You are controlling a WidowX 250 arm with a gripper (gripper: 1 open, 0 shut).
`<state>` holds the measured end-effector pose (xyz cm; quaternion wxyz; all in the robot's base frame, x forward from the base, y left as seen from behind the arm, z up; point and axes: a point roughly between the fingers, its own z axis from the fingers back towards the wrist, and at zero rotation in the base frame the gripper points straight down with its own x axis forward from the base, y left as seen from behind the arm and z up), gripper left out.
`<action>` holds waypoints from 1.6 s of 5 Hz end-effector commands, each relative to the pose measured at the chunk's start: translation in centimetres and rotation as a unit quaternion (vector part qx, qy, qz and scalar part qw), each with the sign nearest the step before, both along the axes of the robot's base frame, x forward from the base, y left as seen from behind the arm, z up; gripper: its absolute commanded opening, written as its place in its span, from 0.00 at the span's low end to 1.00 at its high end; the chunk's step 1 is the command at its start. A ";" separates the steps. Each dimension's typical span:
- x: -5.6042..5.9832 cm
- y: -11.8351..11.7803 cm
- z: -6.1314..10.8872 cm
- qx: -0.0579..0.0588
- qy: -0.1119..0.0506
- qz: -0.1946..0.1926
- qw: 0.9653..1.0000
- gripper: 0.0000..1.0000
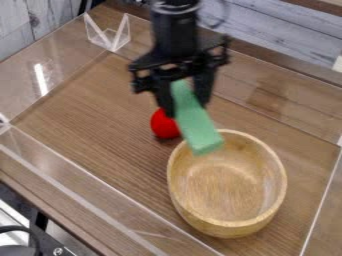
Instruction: Remove the green block from the brown bowl and put it on the table
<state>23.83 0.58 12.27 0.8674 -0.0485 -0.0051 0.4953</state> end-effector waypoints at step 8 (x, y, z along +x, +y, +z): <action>-1.4 2.9 -4.7 0.066 -0.016 0.083 0.994 0.00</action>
